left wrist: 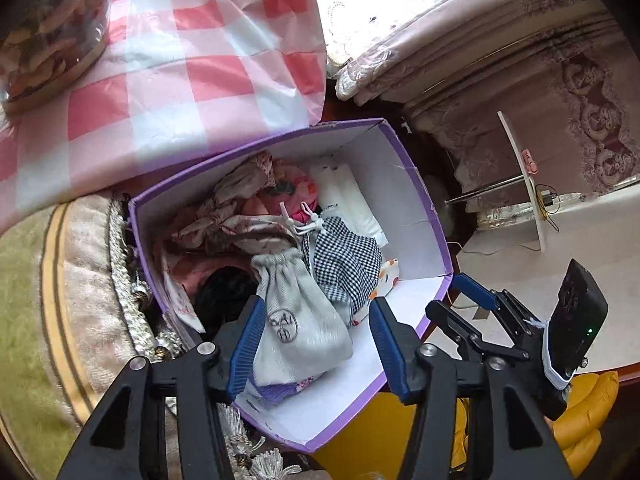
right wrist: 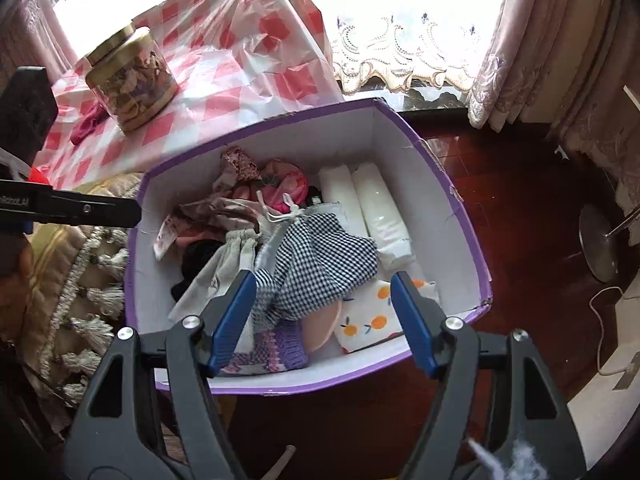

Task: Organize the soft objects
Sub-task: 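Release the houndstooth bag with the right tool while the left releases the grey pouch, then move both tools back over the magenta gloves on the tablecloth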

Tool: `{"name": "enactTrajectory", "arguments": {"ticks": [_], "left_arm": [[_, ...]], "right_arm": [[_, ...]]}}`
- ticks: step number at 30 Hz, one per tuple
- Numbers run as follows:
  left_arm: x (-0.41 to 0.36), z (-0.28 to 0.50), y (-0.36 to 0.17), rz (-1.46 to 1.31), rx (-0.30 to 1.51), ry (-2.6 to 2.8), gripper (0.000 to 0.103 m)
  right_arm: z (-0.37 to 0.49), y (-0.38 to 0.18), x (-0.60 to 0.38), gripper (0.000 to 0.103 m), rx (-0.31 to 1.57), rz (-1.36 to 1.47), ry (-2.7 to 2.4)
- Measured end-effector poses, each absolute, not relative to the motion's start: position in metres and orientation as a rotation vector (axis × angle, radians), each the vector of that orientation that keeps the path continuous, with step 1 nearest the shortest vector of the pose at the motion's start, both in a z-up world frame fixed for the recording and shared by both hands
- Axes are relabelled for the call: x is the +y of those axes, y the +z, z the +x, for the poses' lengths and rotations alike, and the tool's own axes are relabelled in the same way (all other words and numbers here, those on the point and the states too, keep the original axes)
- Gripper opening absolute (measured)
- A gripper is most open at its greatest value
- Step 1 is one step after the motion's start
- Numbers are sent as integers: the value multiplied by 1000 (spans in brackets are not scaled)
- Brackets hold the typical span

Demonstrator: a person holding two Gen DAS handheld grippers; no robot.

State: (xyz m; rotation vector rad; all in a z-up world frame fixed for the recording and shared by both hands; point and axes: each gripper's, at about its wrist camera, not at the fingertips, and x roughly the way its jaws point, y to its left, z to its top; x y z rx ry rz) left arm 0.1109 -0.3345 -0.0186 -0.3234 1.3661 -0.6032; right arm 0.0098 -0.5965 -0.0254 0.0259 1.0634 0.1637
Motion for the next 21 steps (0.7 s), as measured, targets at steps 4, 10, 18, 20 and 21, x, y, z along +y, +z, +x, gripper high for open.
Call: {"name": "enactTrajectory", "arguments": {"ticks": [4,10,18,20,21], "left_arm": [[-316,109,-4,-340,1305,-607,55],[-268,101,26,-318,1122,-573,55],[-157,88,57,-238,899,-375,56],[-123,89,56,-252,883,-316,56],[-106,91,54,-273,880,-287,56]], "right_arm": [[7,-15,-587,73,1046,83,230],[8,13,-553,73,995,89,329],[16,64,-465,73,894,29,522],[21,78,-439,74,867,11,577],[25,84,-426,76,857,1,599]]}}
